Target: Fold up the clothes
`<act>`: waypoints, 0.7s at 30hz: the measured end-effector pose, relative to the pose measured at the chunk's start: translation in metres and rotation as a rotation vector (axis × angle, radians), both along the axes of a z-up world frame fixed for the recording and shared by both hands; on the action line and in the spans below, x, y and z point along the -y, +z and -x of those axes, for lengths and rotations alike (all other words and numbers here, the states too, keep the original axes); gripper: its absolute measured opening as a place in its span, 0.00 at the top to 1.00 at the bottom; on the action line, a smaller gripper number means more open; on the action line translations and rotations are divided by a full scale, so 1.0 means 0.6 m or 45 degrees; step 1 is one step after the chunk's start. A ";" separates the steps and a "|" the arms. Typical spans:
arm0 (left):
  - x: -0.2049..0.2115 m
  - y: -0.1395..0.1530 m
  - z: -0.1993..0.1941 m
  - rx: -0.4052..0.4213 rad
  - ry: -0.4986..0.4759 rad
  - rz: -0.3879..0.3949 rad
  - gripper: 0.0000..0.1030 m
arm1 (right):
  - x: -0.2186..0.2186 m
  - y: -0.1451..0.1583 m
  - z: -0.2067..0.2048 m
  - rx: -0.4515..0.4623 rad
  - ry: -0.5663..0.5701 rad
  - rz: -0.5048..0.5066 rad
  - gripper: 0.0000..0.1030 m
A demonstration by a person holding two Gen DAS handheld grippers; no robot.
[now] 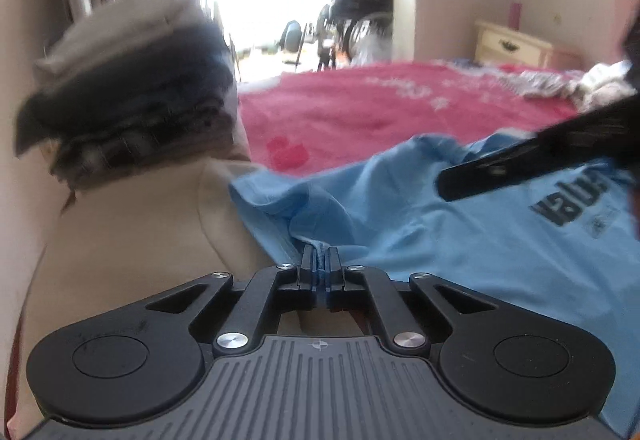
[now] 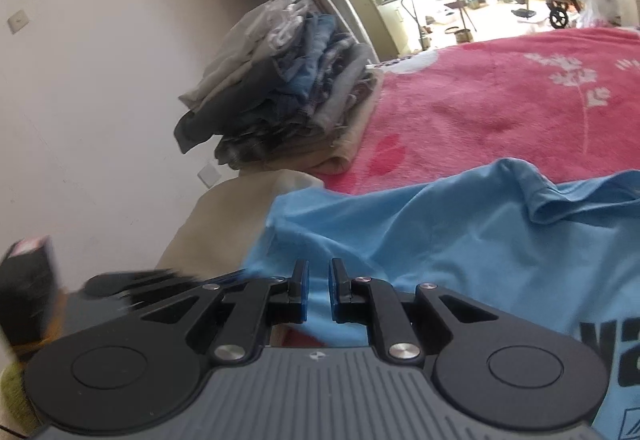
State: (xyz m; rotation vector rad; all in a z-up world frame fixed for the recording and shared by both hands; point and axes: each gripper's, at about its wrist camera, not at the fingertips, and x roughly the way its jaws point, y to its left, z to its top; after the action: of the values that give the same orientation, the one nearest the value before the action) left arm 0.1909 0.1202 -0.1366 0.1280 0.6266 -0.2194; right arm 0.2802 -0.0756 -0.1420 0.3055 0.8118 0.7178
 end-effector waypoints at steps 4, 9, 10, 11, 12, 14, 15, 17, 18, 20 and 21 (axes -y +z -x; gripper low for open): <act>0.008 -0.007 0.037 0.050 -0.001 -0.001 0.99 | -0.020 0.000 -0.016 -0.025 -0.001 0.009 0.87; -0.004 -0.031 0.048 0.046 0.012 0.050 0.99 | -0.086 0.010 -0.037 -0.011 0.082 0.077 0.87; -0.007 -0.036 0.049 0.046 0.011 0.051 0.99 | -0.100 0.012 -0.042 -0.006 0.098 0.094 0.85; -0.010 -0.040 0.049 0.039 0.010 0.054 0.98 | -0.113 0.014 -0.048 -0.003 0.114 0.111 0.83; -0.014 -0.042 0.048 0.036 0.013 0.068 0.98 | -0.126 0.016 -0.053 0.001 0.130 0.128 0.81; -0.020 -0.042 0.046 0.031 0.020 0.106 0.98 | -0.153 0.021 -0.063 0.018 0.170 0.177 0.79; -0.021 -0.041 0.045 0.034 0.018 0.113 0.98 | -0.166 0.024 -0.066 0.033 0.198 0.211 0.79; -0.022 -0.041 0.044 0.038 0.011 0.121 0.98 | -0.191 0.030 -0.067 0.066 0.261 0.279 0.77; -0.022 -0.042 0.043 0.035 0.010 0.121 0.98 | -0.205 0.033 -0.068 0.076 0.293 0.318 0.68; -0.022 -0.044 0.044 0.033 0.007 0.121 0.98 | -0.233 0.031 -0.069 0.090 0.326 0.394 0.59; -0.021 -0.043 0.045 0.035 0.005 0.119 0.98 | -0.245 0.026 -0.071 0.089 0.325 0.436 0.59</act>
State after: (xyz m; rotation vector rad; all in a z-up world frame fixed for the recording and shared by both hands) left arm 0.1639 0.1329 -0.1626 0.0397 0.5885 -0.2421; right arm 0.3229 0.0716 -0.1262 -0.1338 0.8994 0.8066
